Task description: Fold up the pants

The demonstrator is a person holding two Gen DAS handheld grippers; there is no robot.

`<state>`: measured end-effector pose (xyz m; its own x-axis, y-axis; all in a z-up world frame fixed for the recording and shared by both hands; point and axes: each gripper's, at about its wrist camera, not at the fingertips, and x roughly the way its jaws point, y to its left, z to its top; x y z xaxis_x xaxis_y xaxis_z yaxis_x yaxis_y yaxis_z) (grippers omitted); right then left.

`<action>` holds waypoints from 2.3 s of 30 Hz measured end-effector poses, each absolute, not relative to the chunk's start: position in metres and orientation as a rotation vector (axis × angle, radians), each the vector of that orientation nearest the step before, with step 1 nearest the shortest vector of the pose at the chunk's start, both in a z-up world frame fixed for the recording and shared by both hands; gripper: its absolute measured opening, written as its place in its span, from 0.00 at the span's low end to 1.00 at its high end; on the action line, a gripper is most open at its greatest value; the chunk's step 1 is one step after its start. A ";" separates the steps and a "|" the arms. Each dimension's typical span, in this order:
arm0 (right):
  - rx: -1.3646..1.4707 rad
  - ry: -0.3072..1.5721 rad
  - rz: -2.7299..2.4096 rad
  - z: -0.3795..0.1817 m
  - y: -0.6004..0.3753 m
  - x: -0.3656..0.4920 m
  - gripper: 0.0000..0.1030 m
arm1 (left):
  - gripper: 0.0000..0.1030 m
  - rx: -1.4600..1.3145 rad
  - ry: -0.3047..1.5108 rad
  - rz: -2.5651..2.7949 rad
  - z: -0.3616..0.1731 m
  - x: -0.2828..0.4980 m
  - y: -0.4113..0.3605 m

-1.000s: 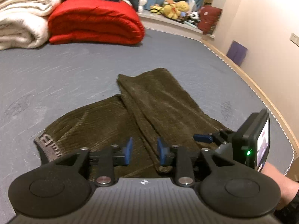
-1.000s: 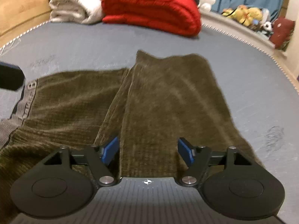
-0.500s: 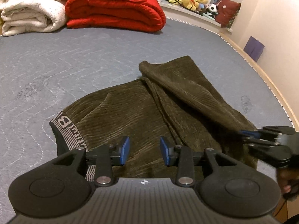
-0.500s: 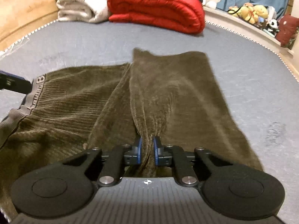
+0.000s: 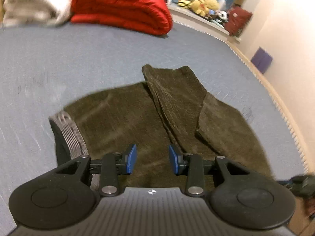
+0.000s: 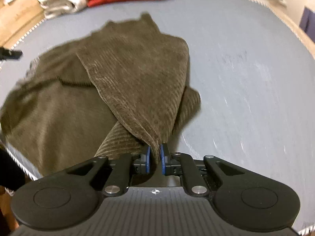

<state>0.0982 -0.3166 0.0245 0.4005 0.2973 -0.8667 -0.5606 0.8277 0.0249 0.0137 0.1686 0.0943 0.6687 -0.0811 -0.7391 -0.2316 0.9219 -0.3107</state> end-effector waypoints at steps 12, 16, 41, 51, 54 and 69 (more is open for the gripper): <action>-0.142 0.663 0.412 0.079 -0.274 0.119 0.77 | 0.52 -0.428 0.854 0.154 0.095 0.012 0.174; -0.182 0.650 0.439 0.059 -0.228 0.128 0.77 | 0.52 -0.393 0.854 0.138 0.089 0.022 0.161; -0.791 0.625 0.691 -0.013 -0.119 0.101 0.12 | 0.57 -0.372 0.863 0.182 0.081 0.046 0.156; -0.362 0.673 0.563 0.043 -0.232 0.124 0.07 | 0.57 -0.379 0.859 0.178 0.084 0.042 0.153; -0.247 0.671 0.333 0.058 -0.287 0.131 0.07 | 0.57 -0.385 0.858 0.173 0.086 0.041 0.152; 0.631 0.829 -0.734 0.010 -0.559 0.098 0.23 | 0.57 -0.380 0.870 0.132 0.083 0.050 0.124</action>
<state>0.0984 -0.5591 0.0097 0.4652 -0.3228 -0.8242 0.7791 0.5913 0.2082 0.0500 0.1235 0.0827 0.6415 -0.0401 -0.7660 -0.2660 0.9250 -0.2712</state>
